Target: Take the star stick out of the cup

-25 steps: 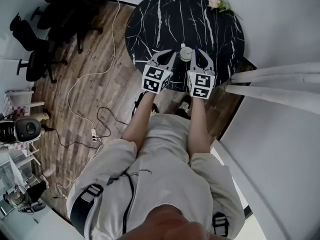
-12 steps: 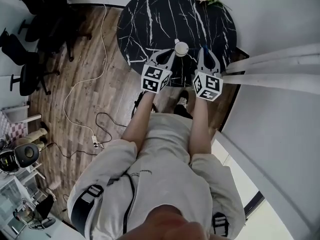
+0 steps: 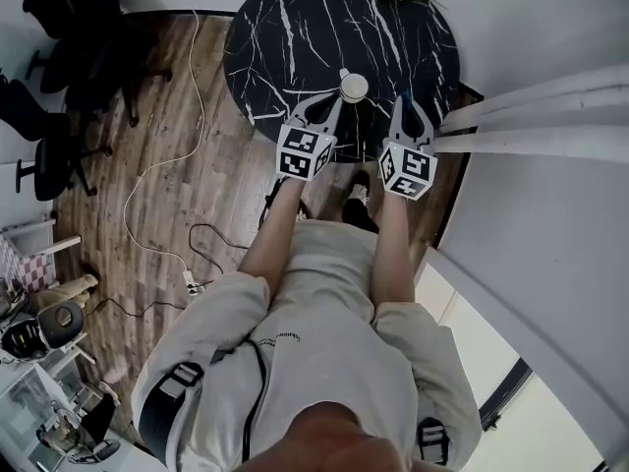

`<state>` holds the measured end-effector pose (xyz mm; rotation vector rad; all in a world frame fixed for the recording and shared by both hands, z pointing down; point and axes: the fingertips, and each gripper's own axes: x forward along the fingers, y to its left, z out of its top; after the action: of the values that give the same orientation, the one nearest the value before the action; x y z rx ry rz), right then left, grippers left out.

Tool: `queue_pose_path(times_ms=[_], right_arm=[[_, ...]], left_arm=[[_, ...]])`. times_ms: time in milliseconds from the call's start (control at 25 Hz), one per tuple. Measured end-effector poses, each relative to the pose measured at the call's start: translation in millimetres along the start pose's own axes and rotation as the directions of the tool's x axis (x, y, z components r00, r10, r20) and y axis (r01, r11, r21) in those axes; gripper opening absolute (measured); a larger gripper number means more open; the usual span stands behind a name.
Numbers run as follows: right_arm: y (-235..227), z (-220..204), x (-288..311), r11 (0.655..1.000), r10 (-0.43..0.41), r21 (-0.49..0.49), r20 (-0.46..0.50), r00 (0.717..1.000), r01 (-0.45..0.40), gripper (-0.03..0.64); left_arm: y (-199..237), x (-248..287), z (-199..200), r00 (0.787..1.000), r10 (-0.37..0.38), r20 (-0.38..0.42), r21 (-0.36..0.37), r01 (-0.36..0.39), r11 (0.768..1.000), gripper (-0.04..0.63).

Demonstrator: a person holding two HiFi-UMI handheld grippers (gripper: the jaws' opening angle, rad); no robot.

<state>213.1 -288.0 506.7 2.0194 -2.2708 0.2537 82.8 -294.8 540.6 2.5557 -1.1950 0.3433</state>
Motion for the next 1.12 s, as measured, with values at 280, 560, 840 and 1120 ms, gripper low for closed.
queue_pose_path(times_ms=[280, 560, 840, 1120], right_arm=[[5.0, -26.6, -19.2, 0.999, -0.026, 0.035, -0.054, 0.998, 0.028, 0.043], [29.0, -59.7, -45.4, 0.995, -0.031, 0.093, -0.102, 0.994, 0.041, 0.043], [52.0, -69.5, -69.2, 0.995, -0.043, 0.085, -0.121, 0.992, 0.053, 0.043], [76.4, -73.5, -80.1, 0.998, -0.019, 0.049, -0.124, 0.992, 0.025, 0.043]], left_arm=[[-4.5, -16.6, -9.0, 1.0, 0.005, -0.009, 0.018, -0.005, 1.0, 0.025], [-4.9, -47.5, -21.2, 1.0, 0.007, -0.002, 0.036, -0.007, 0.999, 0.025], [-2.7, -78.0, -23.3, 1.0, 0.003, 0.022, 0.048, -0.004, 0.999, 0.025], [-3.5, -103.7, -16.3, 0.998, -0.011, 0.066, 0.095, 0.004, 0.995, 0.025]])
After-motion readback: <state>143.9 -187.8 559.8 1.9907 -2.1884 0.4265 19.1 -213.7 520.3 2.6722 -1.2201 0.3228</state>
